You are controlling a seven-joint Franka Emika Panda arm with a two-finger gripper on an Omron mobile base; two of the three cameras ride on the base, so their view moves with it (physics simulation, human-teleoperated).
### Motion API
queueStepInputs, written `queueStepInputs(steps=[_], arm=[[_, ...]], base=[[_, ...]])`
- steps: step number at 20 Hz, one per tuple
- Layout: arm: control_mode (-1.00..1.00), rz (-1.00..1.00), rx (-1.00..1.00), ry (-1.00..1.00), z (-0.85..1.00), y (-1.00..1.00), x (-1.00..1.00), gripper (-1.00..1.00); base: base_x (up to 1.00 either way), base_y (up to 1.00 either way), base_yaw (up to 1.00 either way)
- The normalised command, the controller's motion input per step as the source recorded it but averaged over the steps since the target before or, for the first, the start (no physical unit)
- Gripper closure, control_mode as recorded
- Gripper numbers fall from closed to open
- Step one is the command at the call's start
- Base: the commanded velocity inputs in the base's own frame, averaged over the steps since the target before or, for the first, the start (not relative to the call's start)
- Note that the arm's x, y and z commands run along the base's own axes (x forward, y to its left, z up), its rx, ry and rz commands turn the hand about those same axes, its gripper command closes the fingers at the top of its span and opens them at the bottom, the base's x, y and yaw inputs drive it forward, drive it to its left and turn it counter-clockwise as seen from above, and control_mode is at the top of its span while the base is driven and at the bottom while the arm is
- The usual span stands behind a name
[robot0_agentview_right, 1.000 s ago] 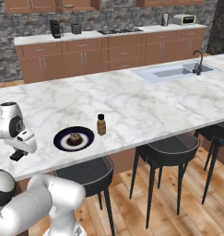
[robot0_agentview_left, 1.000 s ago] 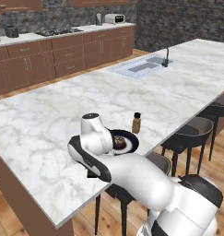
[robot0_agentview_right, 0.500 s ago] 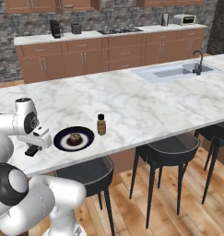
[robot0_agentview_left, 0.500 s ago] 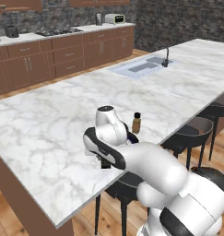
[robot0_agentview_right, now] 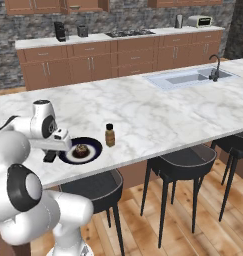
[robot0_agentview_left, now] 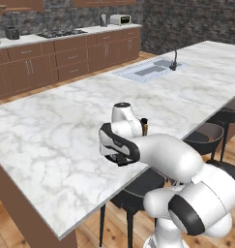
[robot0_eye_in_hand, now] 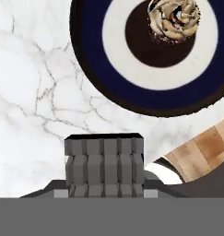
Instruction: Take the cinnamon bottle from the cabinet and place it on the dining table, next to the plate with the cupcake. Then take the chocolate from the dining counter and place it on the cupcake plate.
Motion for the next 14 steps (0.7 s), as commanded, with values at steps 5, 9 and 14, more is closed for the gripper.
queueStepInputs(steps=[5,9,14], arm=[[-1.0,0.36,-0.01,0.0,-0.02,-0.09,0.34,1.0],[-1.0,0.31,-0.04,-0.01,-0.1,0.0,0.29,1.0],[-1.0,0.19,-0.03,-0.05,-0.1,0.0,0.28,1.0]], base=[[0.0,0.0,0.0],[0.0,0.0,0.0],[0.0,0.0,0.0]])
